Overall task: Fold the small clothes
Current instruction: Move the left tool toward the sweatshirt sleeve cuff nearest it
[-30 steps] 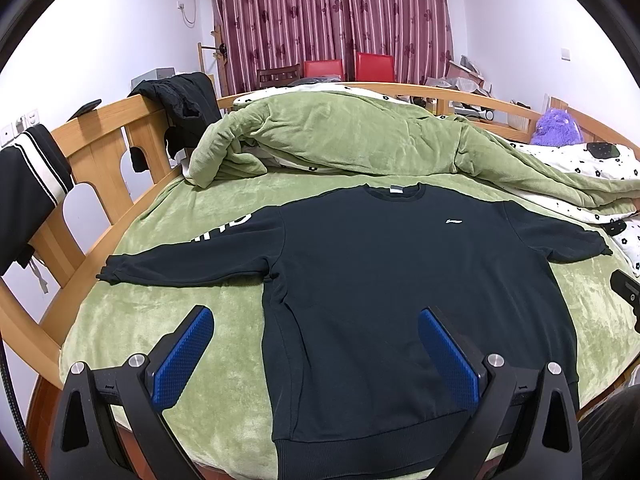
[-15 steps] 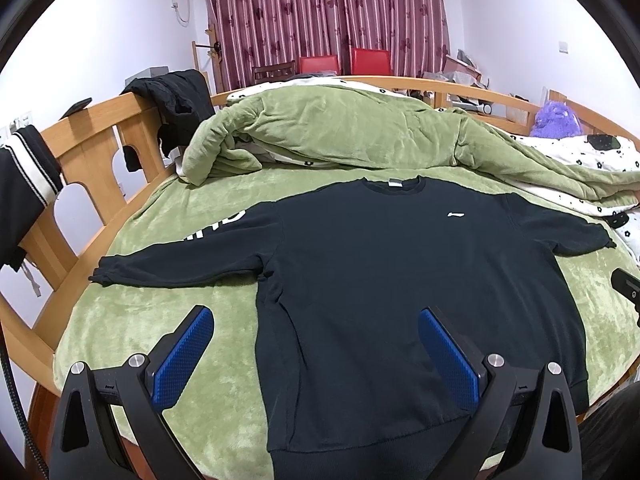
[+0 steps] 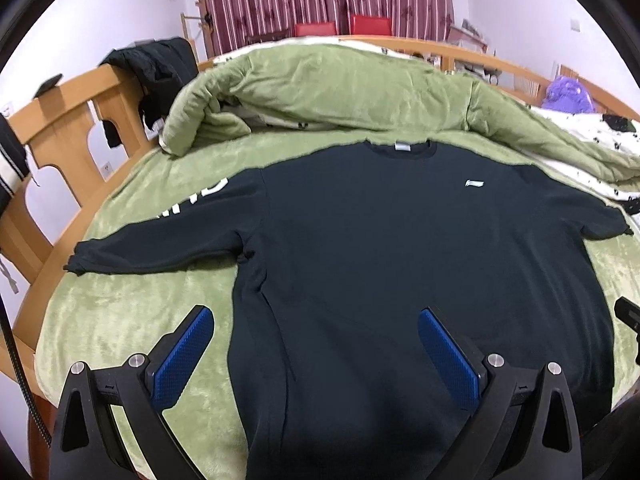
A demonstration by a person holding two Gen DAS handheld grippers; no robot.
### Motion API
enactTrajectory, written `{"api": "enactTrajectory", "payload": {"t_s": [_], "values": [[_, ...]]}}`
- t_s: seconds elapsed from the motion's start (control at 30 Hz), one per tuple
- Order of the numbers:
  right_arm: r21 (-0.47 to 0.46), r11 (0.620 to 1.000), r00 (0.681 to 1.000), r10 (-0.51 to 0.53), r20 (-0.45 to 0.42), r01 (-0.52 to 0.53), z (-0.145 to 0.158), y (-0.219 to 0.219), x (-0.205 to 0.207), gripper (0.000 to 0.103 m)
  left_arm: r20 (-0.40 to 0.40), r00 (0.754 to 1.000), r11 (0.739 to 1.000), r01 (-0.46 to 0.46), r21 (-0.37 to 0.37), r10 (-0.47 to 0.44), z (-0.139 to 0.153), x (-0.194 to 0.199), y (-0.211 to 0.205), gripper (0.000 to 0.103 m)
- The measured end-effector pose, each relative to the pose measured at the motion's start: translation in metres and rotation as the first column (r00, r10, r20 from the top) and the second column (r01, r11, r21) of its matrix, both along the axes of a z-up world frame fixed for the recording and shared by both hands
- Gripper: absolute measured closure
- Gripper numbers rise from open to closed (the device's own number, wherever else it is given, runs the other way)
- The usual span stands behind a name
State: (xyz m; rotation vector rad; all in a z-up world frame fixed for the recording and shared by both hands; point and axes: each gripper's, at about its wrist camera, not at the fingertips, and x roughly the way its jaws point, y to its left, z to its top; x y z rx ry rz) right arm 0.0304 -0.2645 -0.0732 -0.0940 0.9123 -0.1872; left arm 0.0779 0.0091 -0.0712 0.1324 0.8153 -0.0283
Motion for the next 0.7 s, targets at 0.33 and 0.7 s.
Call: {"api": "enactTrajectory", "payload": {"t_s": [0.33, 0.7], "values": [[-0.025, 1.000, 0.991, 0.012, -0.134, -0.016, -0.033, -0.004, 0.028, 0.001, -0.052, 0.998, 0.998, 0.033, 0.054, -0.031, -0.027, 0.022, -0.012, 0.000], [-0.021, 1.000, 0.989, 0.016, -0.145, -0.019, -0.037, -0.004, 0.031, 0.001, -0.091, 0.995, 0.994, 0.052, 0.094, -0.044, -0.041, 0.029, -0.018, 0.000]]}}
